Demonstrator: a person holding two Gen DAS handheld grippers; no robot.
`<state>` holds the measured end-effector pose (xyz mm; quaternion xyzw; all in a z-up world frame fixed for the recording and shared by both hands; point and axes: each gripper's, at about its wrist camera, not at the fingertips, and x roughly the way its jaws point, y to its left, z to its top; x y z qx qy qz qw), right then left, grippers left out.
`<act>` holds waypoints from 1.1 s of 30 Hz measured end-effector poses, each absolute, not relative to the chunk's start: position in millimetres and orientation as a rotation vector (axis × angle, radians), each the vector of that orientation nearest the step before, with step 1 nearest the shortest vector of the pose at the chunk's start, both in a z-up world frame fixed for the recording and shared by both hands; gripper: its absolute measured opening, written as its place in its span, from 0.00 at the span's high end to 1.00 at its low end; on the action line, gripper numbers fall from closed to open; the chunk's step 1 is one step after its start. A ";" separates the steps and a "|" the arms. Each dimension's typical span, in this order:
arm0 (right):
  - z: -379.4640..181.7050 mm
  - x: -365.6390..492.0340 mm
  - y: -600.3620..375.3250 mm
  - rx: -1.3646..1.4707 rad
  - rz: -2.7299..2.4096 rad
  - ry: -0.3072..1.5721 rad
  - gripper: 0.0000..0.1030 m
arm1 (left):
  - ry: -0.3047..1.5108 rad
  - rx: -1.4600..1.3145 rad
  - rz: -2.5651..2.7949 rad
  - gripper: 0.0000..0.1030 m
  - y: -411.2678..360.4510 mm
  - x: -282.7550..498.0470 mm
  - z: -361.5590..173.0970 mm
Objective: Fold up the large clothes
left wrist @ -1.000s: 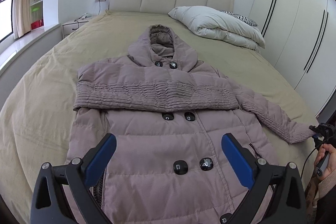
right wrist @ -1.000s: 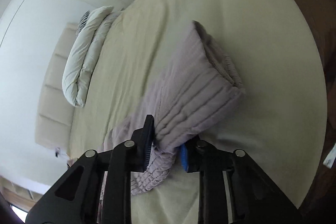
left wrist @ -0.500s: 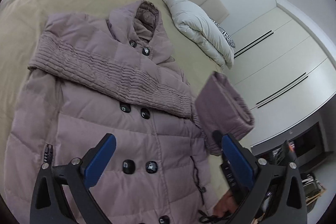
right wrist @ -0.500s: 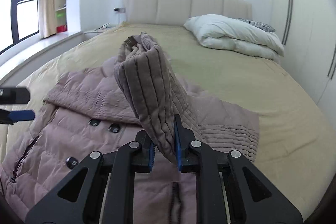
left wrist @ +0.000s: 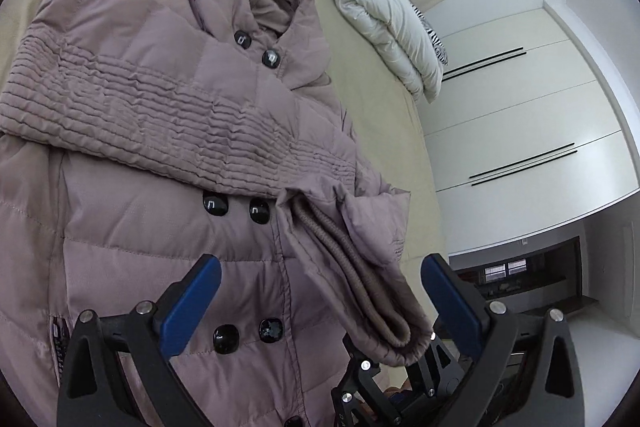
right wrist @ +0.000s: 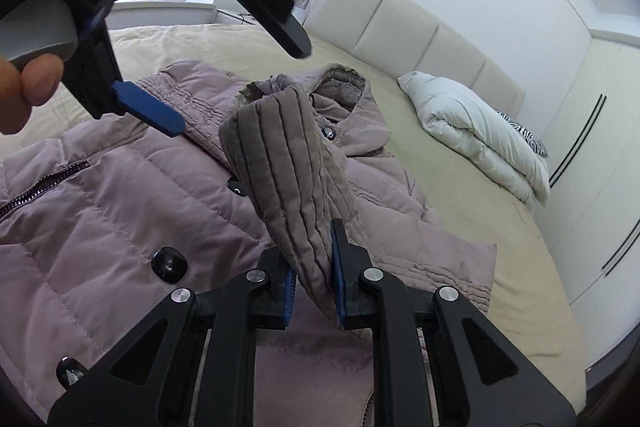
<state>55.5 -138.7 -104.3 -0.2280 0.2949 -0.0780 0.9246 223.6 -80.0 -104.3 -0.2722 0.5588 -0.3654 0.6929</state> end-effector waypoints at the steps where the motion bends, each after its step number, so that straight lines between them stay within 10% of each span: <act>1: -111.9 62.4 -131.1 -0.480 -0.154 0.602 0.86 | 1.270 -0.602 -0.825 0.08 -83.5 225.3 -108.0; 5: -116.0 65.4 -126.6 -0.523 -0.122 0.596 0.85 | 1.342 -0.613 -0.861 0.67 -96.5 232.2 -120.1; 8: -122.9 66.1 -119.6 -0.528 -0.092 0.625 0.83 | 1.326 -0.612 -0.872 0.78 -95.2 237.4 -114.0; 13: -104.3 63.2 -146.7 -0.293 -0.029 0.609 0.69 | 1.204 -0.569 -0.816 0.80 -71.7 266.2 -82.0; 15: -94.9 60.5 -168.3 -0.171 -0.034 0.610 0.47 | 1.140 -0.516 -0.764 0.80 -58.4 283.2 -69.3; 33: -103.1 157.6 -373.4 0.596 -0.089 0.636 0.46 | 1.061 -0.391 -0.414 0.76 40.9 360.7 -149.0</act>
